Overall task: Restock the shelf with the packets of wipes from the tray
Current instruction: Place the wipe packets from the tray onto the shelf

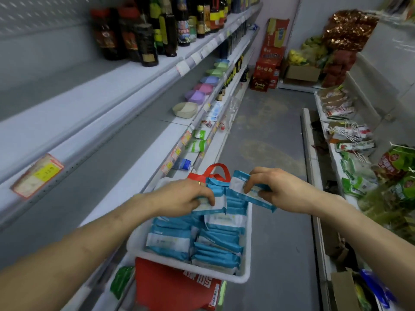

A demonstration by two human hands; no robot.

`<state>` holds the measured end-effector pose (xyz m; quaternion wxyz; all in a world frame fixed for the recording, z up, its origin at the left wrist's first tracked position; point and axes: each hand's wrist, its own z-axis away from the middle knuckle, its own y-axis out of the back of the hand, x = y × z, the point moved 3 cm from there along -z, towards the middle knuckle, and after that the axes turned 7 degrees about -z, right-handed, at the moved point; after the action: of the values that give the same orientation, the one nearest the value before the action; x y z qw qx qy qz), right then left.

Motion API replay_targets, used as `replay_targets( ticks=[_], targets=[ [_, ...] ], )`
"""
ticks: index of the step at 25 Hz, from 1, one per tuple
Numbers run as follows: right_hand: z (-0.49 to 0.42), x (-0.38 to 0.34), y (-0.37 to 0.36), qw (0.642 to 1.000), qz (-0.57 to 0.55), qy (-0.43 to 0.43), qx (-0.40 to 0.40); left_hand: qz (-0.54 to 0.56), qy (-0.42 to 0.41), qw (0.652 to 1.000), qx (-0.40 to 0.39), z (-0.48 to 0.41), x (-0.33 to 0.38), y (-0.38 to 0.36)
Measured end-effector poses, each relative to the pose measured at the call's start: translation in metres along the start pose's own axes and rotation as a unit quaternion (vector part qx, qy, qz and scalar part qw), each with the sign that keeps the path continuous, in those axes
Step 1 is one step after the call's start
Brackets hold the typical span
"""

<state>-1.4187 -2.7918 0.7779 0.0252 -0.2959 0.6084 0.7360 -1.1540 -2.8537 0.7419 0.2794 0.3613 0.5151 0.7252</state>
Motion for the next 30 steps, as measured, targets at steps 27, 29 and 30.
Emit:
replay_targets(
  ticks=[27, 29, 30],
  targets=[
    [-0.285, -0.645, -0.078, 0.83, 0.034, 0.533, -0.161, -0.077, 0.608, 0.739, 0.281, 0.715, 0.063, 0.153],
    [-0.285, -0.679, -0.106, 0.817, 0.034, 0.552, -0.163, -0.064, 0.63, 0.715, 0.295, 0.74, 0.073, 0.145],
    [-0.285, -0.694, -0.119, 0.81, 0.036, 0.56, -0.169, -0.058, 0.638, 0.706, 0.302, 0.749, 0.076, 0.141]
  ],
)
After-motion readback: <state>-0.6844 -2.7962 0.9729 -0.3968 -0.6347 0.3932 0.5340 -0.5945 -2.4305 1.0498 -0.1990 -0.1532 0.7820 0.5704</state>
